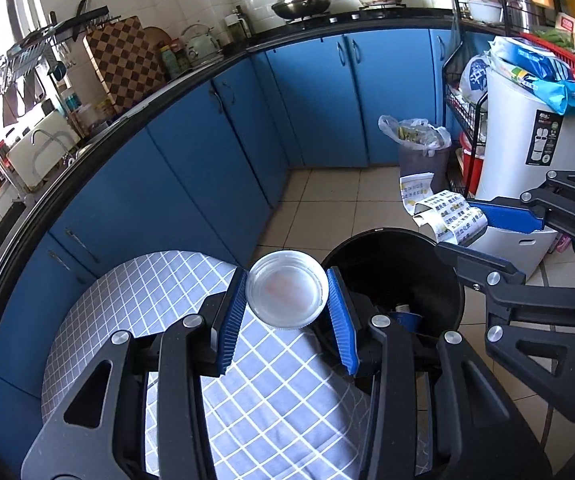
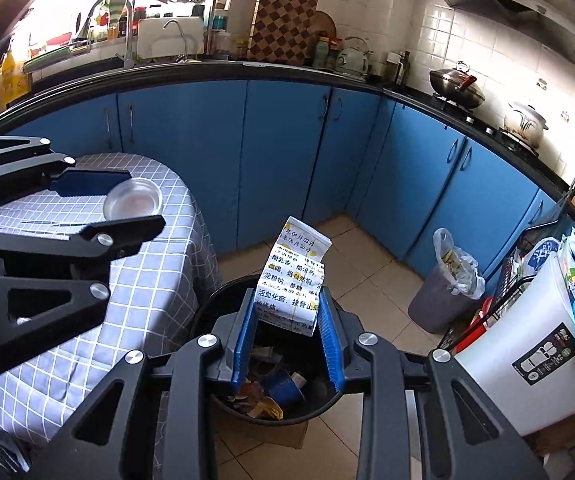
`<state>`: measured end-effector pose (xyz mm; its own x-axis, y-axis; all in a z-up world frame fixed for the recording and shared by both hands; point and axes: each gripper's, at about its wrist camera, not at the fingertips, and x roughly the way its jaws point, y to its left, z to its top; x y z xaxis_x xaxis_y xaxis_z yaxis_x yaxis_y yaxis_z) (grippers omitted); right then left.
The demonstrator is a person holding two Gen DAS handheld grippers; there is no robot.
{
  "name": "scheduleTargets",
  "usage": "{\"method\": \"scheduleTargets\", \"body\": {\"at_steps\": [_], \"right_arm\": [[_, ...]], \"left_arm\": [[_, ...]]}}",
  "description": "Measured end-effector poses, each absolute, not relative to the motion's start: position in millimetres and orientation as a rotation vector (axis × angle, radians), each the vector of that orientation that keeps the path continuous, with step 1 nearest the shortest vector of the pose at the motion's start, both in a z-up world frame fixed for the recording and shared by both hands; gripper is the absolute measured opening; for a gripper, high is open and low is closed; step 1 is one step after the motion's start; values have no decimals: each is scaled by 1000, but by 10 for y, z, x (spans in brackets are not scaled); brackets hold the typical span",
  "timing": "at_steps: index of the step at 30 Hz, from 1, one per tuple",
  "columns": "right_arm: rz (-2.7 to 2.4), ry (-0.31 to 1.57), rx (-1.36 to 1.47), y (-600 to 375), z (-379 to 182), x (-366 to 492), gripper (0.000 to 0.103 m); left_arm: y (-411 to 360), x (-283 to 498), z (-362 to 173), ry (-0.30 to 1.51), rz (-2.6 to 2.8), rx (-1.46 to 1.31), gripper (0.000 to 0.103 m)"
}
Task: Collect trash
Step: 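Carry the white cup and printed box over the black bin with both tools, then open both tools over the black bin to drop the cup and box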
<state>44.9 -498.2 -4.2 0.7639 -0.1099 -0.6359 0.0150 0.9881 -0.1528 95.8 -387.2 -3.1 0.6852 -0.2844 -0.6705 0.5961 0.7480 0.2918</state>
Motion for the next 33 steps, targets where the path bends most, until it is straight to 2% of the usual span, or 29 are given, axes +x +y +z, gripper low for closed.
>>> {"method": "scheduleTargets", "body": {"at_steps": [28, 32, 33], "right_arm": [[-83, 702, -76, -5291, -162, 571, 30], [-85, 704, -74, -5309, -190, 575, 30], [-86, 705, -73, -5306, -201, 575, 30]], "left_arm": [[-4214, 1041, -127, 656, -537, 533, 42], [-4252, 1077, -121, 654, -533, 532, 43], [-4267, 1087, -122, 653, -529, 533, 46]]}}
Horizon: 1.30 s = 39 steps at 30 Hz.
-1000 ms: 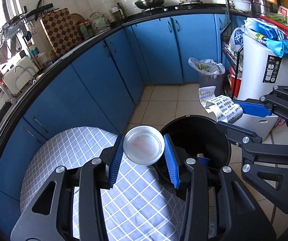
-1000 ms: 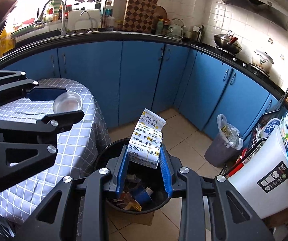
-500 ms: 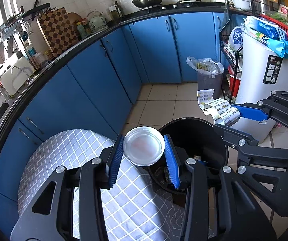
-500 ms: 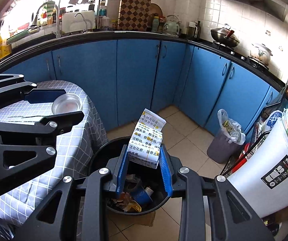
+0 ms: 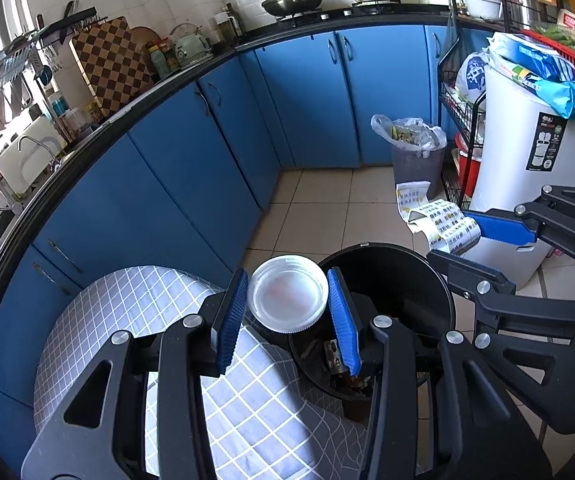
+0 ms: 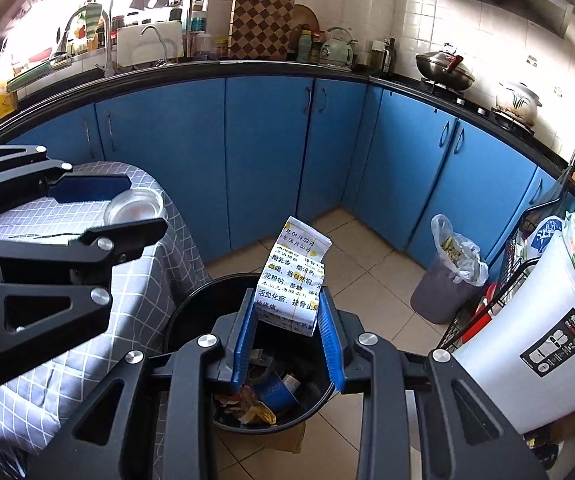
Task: Collect trash
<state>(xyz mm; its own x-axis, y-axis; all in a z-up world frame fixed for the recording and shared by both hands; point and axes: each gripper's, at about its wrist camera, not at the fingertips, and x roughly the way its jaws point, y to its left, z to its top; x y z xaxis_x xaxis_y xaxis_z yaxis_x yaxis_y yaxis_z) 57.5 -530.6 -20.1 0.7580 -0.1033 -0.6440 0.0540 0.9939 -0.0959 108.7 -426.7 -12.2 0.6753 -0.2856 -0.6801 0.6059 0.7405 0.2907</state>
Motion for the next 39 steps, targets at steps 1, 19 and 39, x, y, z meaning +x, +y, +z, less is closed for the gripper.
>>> {"method": "scheduleTargets", "body": {"at_steps": [1, 19, 39], "right_arm": [[-86, 706, -72, -5312, -203, 579, 30], [-67, 721, -45, -5331, -209, 664, 37], [-94, 700, -25, -5382, -180, 629, 94]], "left_arm": [[-4279, 1102, -115, 653, -523, 534, 50], [-4050, 1226, -46, 644, -468, 473, 85], [-4003, 1216, -4, 643, -502, 444, 100]]}}
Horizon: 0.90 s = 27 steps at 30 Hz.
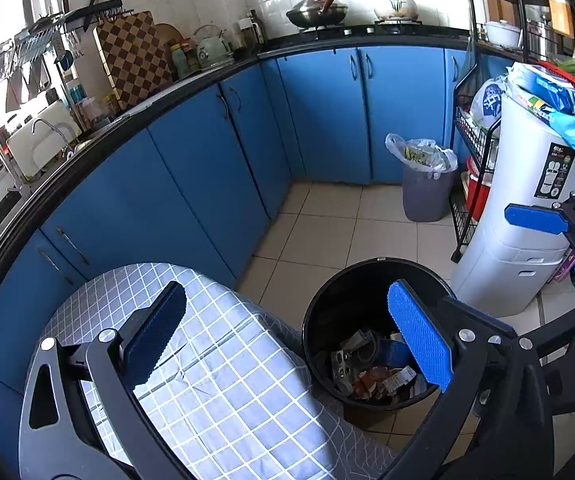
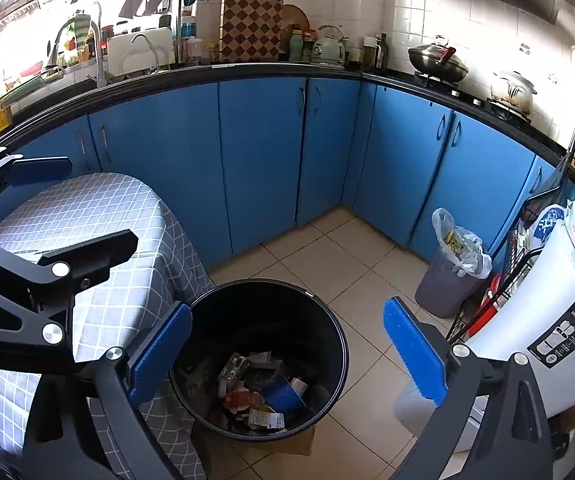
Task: Collect trash
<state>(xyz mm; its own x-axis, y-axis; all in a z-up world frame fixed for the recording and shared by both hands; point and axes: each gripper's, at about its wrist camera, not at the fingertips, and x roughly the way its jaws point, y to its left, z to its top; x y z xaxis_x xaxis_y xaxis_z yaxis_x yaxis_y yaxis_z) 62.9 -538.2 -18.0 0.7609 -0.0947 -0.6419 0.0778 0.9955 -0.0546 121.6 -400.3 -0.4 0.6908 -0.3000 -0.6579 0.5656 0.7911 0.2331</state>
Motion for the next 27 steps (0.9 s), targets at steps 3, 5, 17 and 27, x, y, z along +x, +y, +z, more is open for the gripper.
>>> {"method": "scheduleTargets", "body": {"at_steps": [3, 5, 17, 27], "right_arm": [[-93, 699, -24, -5383, -174, 632, 94], [-94, 698, -27, -5380, -174, 631, 94], [-94, 691, -35, -5364, -156, 622, 94], [-93, 690, -39, -5352, -135, 626, 94]], "left_arm": [[-3969, 1252, -12, 652, -471, 427, 100], [-3939, 1266, -3, 647, -441, 413, 100], [-3864, 1317, 36, 681, -465, 373, 100], [-3868, 1299, 41, 676, -478, 380, 100]]}}
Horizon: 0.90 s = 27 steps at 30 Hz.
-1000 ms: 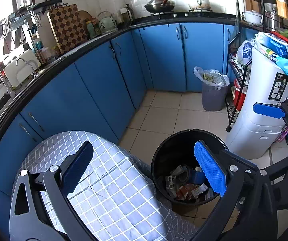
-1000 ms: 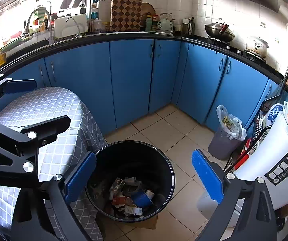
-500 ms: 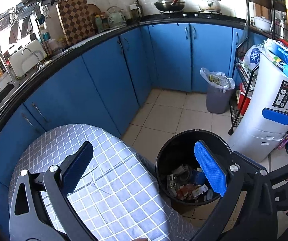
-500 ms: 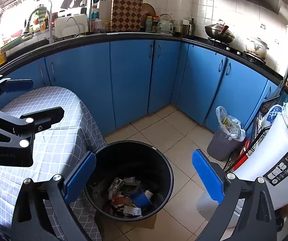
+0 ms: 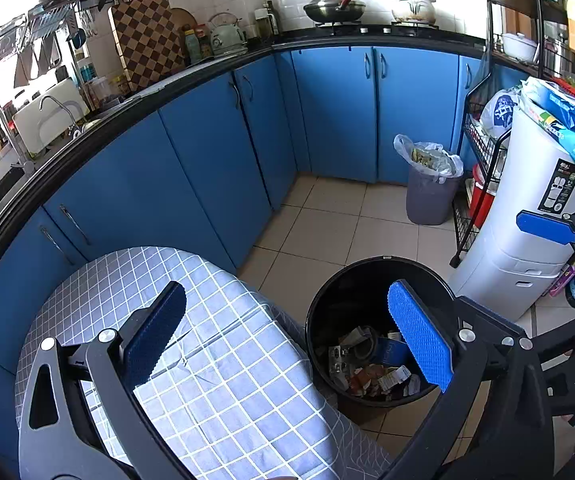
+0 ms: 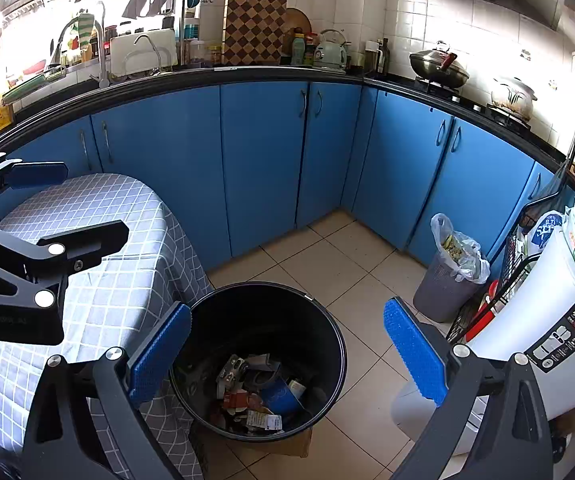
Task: Collect trash
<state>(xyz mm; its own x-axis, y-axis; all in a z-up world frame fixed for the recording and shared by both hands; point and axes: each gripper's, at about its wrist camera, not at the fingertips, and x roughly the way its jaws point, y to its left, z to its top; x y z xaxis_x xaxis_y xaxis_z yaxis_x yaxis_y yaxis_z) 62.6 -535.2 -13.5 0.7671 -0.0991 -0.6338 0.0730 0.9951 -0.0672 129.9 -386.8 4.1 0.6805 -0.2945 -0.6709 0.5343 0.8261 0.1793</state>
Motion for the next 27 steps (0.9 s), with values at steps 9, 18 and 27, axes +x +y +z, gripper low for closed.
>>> {"method": "scheduleTargets", "body": {"at_steps": [9, 18, 27], "right_arm": [[-94, 689, -42, -5347, -117, 625, 94], [-93, 688, -42, -5352, -125, 621, 94], [-93, 687, -41, -5355, -127, 619, 94]], "left_arm": [[-3872, 1294, 43, 677, -482, 378, 100], [-3880, 1279, 45, 678, -486, 377, 100], [-3886, 1273, 51, 679, -490, 378, 100]]}}
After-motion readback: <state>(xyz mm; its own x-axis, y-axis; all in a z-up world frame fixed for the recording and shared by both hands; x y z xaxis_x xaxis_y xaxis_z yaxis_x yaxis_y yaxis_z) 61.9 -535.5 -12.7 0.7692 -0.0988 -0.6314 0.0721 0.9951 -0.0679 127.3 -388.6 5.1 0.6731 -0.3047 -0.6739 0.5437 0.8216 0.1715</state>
